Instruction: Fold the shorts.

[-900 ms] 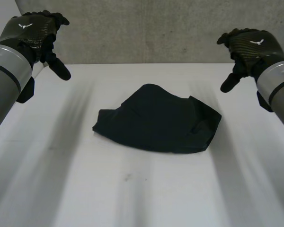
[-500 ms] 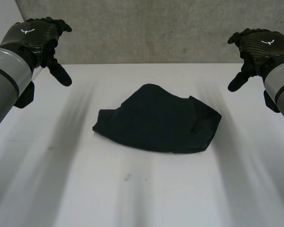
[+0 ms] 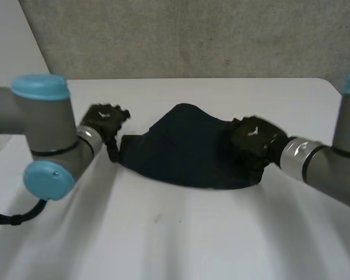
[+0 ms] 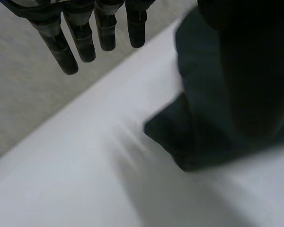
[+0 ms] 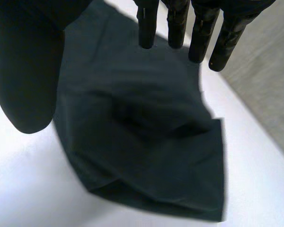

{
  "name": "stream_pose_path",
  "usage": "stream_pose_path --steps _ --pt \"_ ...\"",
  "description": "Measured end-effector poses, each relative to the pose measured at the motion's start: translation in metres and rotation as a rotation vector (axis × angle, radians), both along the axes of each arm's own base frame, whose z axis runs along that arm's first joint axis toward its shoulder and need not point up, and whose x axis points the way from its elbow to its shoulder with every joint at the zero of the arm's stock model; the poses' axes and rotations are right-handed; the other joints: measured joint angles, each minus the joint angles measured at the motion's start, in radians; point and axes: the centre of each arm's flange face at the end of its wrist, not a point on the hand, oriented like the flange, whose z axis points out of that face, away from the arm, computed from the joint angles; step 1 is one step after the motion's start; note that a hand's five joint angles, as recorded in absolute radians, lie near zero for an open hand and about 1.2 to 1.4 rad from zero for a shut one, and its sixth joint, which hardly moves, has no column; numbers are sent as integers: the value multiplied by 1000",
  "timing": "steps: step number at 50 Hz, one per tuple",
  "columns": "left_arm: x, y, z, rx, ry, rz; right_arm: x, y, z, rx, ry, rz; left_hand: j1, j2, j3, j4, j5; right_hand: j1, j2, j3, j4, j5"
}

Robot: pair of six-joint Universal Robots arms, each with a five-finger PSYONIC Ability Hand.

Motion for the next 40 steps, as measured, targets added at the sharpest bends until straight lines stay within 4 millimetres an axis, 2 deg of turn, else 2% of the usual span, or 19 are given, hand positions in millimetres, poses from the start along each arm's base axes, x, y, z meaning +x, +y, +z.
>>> stream_pose_path --steps 3,6,8,9,10,11,12,14,15,19,24,27,29,30,33,34,36,40 --pt "-6 1 -15 30 -12 -25 2 -5 -24 36 15 -11 1 2 1 0 0 0 0 0 0 0" --pt "-10 2 -25 51 -21 -40 2 -10 -40 47 24 -30 14 14 8 13 9 0 0 0 0 0" --pt "-12 3 -32 64 -28 -43 1 -13 -49 46 31 -49 136 119 109 117 109 22 46 46 31 37" --pt "-13 3 -35 70 -31 -43 1 -14 -51 44 33 -55 136 119 109 117 109 79 112 103 82 84" --pt "-14 3 -41 79 -36 -39 0 -17 -57 31 37 -75 561 514 501 513 497 386 479 454 432 417" --pt "-14 3 -44 83 -37 -36 0 -19 -59 22 38 -83 665 641 616 627 608 429 560 550 533 514" --pt "-14 2 -45 85 -38 -34 0 -20 -60 15 38 -89 693 672 646 656 635 429 560 550 533 514" --pt "-16 3 -48 89 -40 -31 -1 -22 -62 -2 38 -100 892 892 867 880 848 649 902 897 887 859" --pt "-16 4 -48 90 -40 -31 -1 -22 -62 -10 37 -105 902 953 937 951 896 667 924 928 918 886" --pt "-21 10 -40 80 -32 -37 -3 -23 -60 -31 35 -119 902 986 969 988 898 679 935 969 953 909" --pt "-23 26 -10 39 9 -51 -7 -21 -47 -59 22 -130 902 989 972 991 898 704 935 970 954 909" --pt "-19 42 28 -19 65 -55 -9 -19 -27 -95 -10 -142 902 989 972 991 898 728 935 970 954 909" --pt "-17 49 45 -49 91 -56 -12 -18 -7 -125 -46 -157 902 989 972 991 898 733 935 970 954 909" --pt "-13 58 68 -95 128 -59 -15 -15 13 -151 -87 -173 902 989 972 991 898 733 935 970 954 909" --pt "-5 73 105 -177 189 -63 -20 -13 39 -182 -142 -193 902 990 973 991 898 734 935 970 954 909" --pt "-3 77 114 -199 204 -64 -24 -10 54 -198 -178 -204 902 990 973 991 898 734 935 970 954 909" --pt "5 92 150 -293 266 -69 -30 -3 88 -237 -261 -218 902 990 973 991 898 744 935 970 954 909" --pt "13 106 187 -408 333 -74 -34 7 122 -274 -353 -216 906 991 973 992 907 748 935 970 954 909"
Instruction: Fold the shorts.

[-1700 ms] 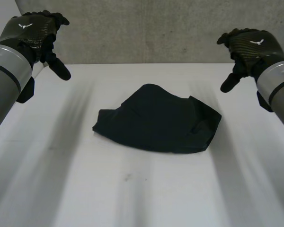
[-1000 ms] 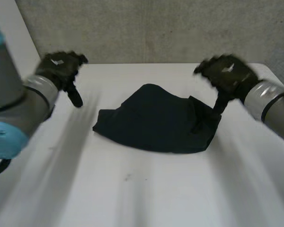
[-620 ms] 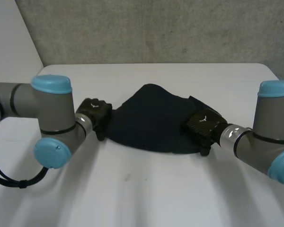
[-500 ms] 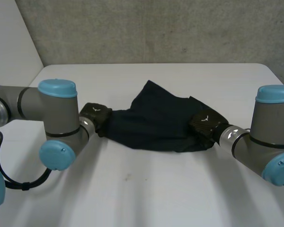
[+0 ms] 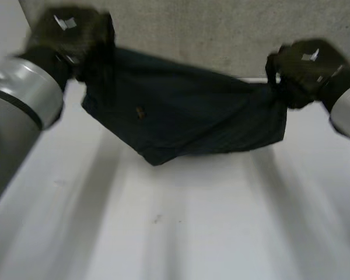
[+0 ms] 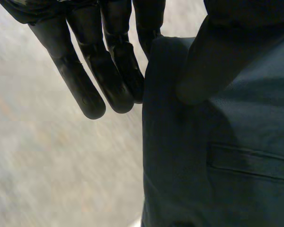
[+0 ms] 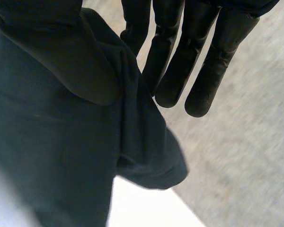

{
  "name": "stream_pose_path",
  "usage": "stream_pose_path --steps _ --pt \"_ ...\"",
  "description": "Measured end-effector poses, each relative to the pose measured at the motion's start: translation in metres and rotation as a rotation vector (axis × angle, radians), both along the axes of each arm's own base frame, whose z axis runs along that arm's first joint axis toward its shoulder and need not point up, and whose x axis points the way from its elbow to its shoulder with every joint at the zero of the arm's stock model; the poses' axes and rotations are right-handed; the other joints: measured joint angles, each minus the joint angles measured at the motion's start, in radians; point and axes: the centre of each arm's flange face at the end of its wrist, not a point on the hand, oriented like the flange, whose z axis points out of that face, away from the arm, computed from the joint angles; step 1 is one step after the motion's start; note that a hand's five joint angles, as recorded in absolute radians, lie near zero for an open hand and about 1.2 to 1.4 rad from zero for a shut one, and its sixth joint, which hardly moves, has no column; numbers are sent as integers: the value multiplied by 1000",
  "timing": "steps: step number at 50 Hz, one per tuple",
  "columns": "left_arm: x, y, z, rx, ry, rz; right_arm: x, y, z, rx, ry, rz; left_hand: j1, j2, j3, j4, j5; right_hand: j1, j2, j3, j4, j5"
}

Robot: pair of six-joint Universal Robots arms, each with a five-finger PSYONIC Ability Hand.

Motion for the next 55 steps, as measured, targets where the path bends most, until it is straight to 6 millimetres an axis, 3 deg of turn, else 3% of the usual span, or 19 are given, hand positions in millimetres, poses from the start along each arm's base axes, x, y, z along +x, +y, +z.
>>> stream_pose_path --steps 4,9,12,15,16,18,24,30,34,37,38,40,41,43,45,51,55 --pt "2 3 14 -53 31 1 -1 9 16 -8 -45 16 2 0 1 0 0 0 0 0 0 0" --pt "-11 -20 -5 -14 5 6 3 13 4 71 -44 33 2 2 3 0 0 1 0 0 0 0" --pt "-23 -42 -33 47 -34 17 11 9 -21 165 -16 49 3 2 3 0 0 6 0 0 0 0" --pt "-29 -56 -49 77 -55 29 17 8 -35 214 -1 64 6 2 3 0 0 6 0 0 0 0" --pt "-35 -71 -65 97 -78 52 24 7 -45 249 3 82 6 2 3 0 0 6 0 0 0 0" --pt "-39 -81 -73 105 -91 68 29 6 -50 264 1 92 6 2 3 0 0 6 0 0 0 0" --pt "-50 -141 -110 60 -162 198 60 -12 -79 281 -99 130 6 2 3 0 0 6 0 0 0 10" --pt "-47 -186 -119 -87 -161 318 82 -32 -95 197 -235 103 7 2 4 0 0 6 0 0 0 10" --pt "-46 -203 -118 -191 -139 365 103 -32 -111 177 -277 117 7 2 4 0 0 -40 -63 -74 -77 -50" --pt "-46 -210 -116 -252 -121 385 115 -28 -124 194 -270 135 -18 -50 -40 -46 -21 -445 -526 -540 -525 -473" --pt "-46 -211 -116 -264 -116 389 116 -27 -126 199 -266 138 -272 -305 -297 -290 -240 -554 -623 -636 -638 -590" --pt "-48 -212 -118 -280 -110 390 121 -23 -132 225 -244 145 -537 -567 -540 -560 -492 -743 -892 -912 -916 -868" --pt "-48 -211 -119 -280 -110 389 121 -22 -132 229 -240 145 -565 -598 -585 -591 -523 -757 -916 -946 -945 -897" --pt "-49 -209 -125 -268 -118 384 119 -20 -129 242 -222 146 -843 -877 -864 -891 -809 -761 -936 -972 -958 -909" --pt "-50 -205 -131 -249 -130 378 117 -18 -123 244 -213 145 -922 -978 -966 -986 -901 -761 -936 -972 -958 -909" --pt "-42 -185 -137 -174 -170 362 97 -13 -101 242 -165 114 -924 -996 -978 -999 -908 -761 -936 -972 -958 -909" --pt "-31 -161 -135 -94 -183 330 79 -9 -104 277 -89 78 -924 -996 -978 -999 -908 -761 -936 -972 -958 -909"
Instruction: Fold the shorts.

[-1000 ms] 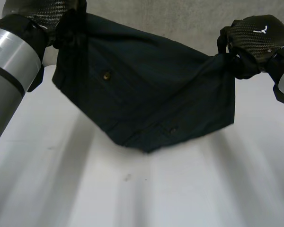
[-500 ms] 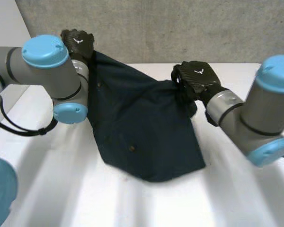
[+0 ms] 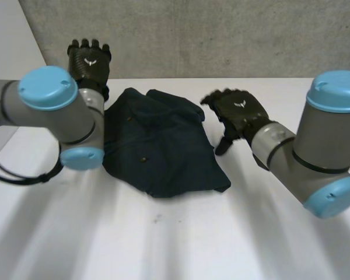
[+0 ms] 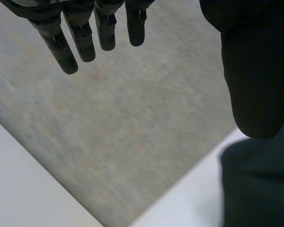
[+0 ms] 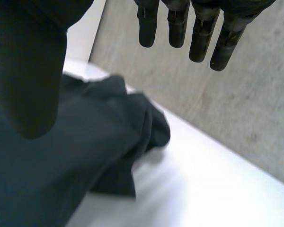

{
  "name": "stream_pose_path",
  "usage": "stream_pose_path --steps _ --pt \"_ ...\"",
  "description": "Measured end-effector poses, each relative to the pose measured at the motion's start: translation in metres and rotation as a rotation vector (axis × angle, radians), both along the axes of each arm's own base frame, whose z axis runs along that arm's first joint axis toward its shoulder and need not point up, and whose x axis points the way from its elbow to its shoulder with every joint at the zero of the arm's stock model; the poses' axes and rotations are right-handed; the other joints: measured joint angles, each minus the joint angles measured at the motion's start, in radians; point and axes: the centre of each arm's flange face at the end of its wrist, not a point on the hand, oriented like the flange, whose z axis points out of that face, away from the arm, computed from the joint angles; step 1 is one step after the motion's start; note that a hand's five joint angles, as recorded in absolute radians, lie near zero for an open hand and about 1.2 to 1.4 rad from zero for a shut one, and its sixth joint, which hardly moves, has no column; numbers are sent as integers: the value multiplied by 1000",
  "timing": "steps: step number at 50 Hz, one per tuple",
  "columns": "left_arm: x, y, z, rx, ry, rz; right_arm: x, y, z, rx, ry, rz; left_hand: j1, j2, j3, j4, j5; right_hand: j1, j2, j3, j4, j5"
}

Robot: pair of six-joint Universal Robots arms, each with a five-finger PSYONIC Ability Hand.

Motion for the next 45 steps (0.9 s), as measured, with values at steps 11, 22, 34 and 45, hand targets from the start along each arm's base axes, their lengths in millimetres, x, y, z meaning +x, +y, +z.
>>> stream_pose_path --steps 11,22,34,45 --pt "30 120 -31 477 116 -280 -44 29 -33 85 185 20 239 218 206 217 203 0 0 0 0 0" --pt "42 148 -81 667 98 -303 -67 42 -63 133 172 24 277 271 262 276 258 0 0 0 0 0" --pt "30 105 -108 597 94 -286 -68 46 -70 147 176 23 278 272 263 276 257 0 0 0 0 0" --pt "17 77 -122 555 23 -292 -69 50 -75 156 179 23 531 524 504 514 460 0 0 0 0 0"
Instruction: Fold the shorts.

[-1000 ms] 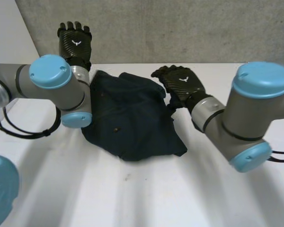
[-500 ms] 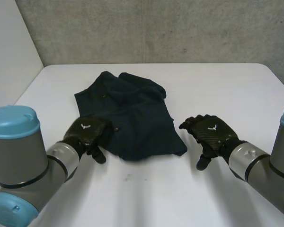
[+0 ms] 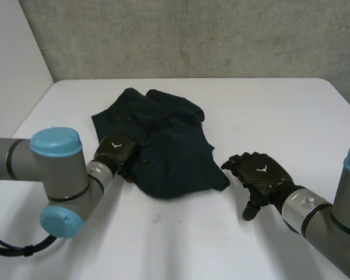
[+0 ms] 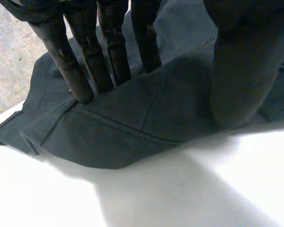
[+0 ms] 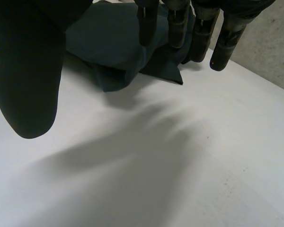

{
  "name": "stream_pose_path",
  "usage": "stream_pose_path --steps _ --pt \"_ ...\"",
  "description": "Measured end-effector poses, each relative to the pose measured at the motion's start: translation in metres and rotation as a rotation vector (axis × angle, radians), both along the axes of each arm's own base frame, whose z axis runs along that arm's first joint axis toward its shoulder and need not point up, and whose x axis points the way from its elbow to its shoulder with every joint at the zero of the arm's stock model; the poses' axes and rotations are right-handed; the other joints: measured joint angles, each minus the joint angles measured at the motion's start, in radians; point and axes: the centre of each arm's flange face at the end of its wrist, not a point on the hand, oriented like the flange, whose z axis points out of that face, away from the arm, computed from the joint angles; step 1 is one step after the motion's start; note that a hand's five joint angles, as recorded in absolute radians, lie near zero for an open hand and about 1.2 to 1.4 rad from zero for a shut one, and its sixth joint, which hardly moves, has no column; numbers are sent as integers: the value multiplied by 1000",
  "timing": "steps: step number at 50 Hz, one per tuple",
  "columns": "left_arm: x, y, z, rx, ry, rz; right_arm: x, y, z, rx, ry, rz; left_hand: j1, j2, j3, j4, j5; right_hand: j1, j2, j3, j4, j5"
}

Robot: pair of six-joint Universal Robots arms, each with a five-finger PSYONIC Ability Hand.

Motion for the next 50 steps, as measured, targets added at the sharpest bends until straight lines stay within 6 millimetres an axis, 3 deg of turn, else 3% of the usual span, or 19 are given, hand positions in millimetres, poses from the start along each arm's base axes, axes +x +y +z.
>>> stream_pose_path --steps 5,9,11,13,16,17,20,21,22,23,27,30,33,37,41,44,45,47,50 --pt "-3 -8 -1 -13 -1 3 -1 0 0 1 1 -2 343 409 384 422 400 0 0 0 0 0" --pt "-3 -10 2 -24 -1 15 -1 0 0 1 1 -3 345 442 418 460 429 0 0 0 0 0" --pt "2 -15 22 -72 10 59 -1 0 0 0 2 -3 345 453 428 466 430 0 0 0 0 0" --pt "5 -16 28 -85 13 71 -1 0 0 0 2 -3 345 456 432 466 430 0 0 0 0 0" --pt "31 -35 78 -216 34 186 -1 0 0 0 1 -2 346 458 435 466 430 0 0 0 0 0" --pt "48 -46 105 -298 34 244 -1 0 0 0 1 -2 346 458 435 466 430 0 0 0 0 0" --pt "74 -62 145 -437 16 324 -1 0 0 0 2 -2 346 458 435 466 430 0 0 0 0 0" --pt "74 -62 145 -437 16 324 -1 0 0 0 2 -2 346 458 435 466 430 0 0 0 0 0" --pt "86 -69 165 -514 1 358 -1 0 0 0 2 -1 346 458 450 478 430 0 0 0 0 0" --pt "89 -71 171 -537 -3 366 -1 0 0 0 2 -1 346 458 450 479 430 0 0 0 0 0" --pt "90 -76 197 -647 -3 375 -1 0 0 0 2 -1 346 464 460 484 430 0 0 0 0 0" --pt "80 -74 204 -685 11 348 -1 0 0 0 2 -1 346 467 467 485 430 0 0 0 0 0" --pt "49 -65 200 -703 45 254 -1 0 0 1 3 -3 346 473 473 485 430 0 0 0 0 0" --pt "-22 -34 172 -678 97 10 -2 0 0 1 2 -8 346 477 481 485 430 0 0 0 0 0" --pt "-79 1 138 -636 124 -221 -3 -2 1 -5 -5 -20 346 477 482 485 430 0 0 0 0 0" --pt "-110 23 113 -598 132 -360 -6 -6 2 -15 -11 -46 346 477 483 485 430 0 0 0 0 0" --pt "-127 38 97 -571 133 -441 -11 -12 4 -24 -18 -85 346 478 483 485 430 0 0 0 0 0" --pt "-141 56 79 -534 130 -524 -18 -19 6 -32 -28 -133 285 293 306 301 349 0 0 0 0 0" --pt "-154 84 54 -463 105 -639 -32 -31 12 -49 -45 -225 -441 -371 -350 -355 -310 0 0 0 0 0"
